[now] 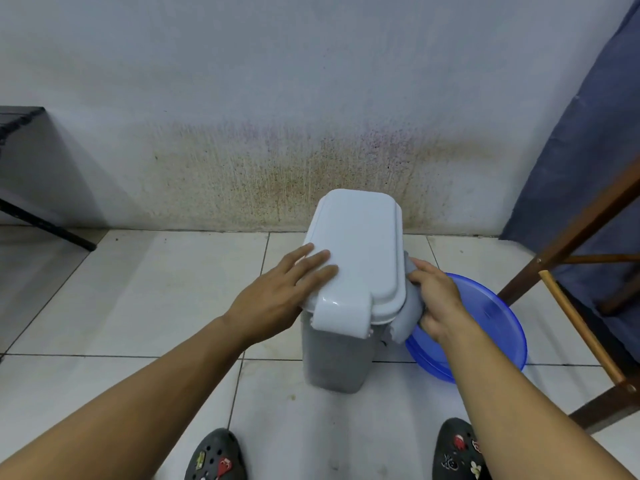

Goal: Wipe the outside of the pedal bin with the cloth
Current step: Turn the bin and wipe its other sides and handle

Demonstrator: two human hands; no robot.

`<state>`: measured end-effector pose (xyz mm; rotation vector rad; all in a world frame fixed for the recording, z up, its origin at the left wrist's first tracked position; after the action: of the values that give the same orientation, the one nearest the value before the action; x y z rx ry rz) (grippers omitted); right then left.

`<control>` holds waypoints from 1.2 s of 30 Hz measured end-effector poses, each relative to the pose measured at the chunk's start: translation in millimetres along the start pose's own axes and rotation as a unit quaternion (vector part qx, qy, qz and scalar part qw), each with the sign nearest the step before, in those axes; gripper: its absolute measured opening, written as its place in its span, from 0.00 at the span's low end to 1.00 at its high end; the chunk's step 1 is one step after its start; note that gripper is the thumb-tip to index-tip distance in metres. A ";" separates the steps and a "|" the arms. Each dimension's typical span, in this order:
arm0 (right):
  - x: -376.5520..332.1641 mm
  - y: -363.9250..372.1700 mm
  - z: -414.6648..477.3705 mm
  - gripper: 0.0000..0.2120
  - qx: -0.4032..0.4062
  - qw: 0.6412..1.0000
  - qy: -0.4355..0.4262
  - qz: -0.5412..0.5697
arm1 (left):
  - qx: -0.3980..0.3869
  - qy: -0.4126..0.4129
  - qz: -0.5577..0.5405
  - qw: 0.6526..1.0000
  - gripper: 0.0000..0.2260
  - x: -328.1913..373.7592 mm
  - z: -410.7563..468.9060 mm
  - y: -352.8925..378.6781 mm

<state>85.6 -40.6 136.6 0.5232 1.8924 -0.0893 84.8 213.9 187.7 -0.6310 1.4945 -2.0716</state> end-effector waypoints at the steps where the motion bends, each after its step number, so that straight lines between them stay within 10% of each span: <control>1: -4.7 -0.5 2.1 0.17 0.000 1.000 -0.004 0.015 | 0.001 -0.016 -0.011 1.000 0.36 0.1 5.1 -4.8; 13: -25.5 5.8 -0.5 0.22 0.081 0.988 -0.121 -0.060 | -0.069 -0.139 -0.005 0.988 0.30 -55.3 99.3 -55.9; 23: -34.7 54.0 -13.1 0.28 0.083 0.901 -0.330 -0.269 | -0.110 -0.172 -0.021 0.979 0.30 -90.4 126.8 -53.6; 28: -20.1 89.5 -30.8 0.30 0.105 0.777 -0.432 -0.446 | -0.104 -0.172 -0.035 0.979 0.30 -103.7 126.0 -52.0; 36: -56.2 91.8 -2.5 0.30 0.150 0.780 -0.393 -0.462 | -0.083 -0.159 -0.041 0.983 0.31 -98.4 133.5 -50.2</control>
<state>135.9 25.1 205.4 -0.2878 1.1232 -1.1005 237.7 194.2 266.6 -1.0500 1.4801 -1.8097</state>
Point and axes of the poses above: each hand's wrist, its own z-axis towards the middle knuckle, its own y-axis out of the palm, x = y × z, the point moved 8 cm from there along z, towards the middle knuckle, and after that the axes turned 1 degree about -x, right-handed, at the moved point
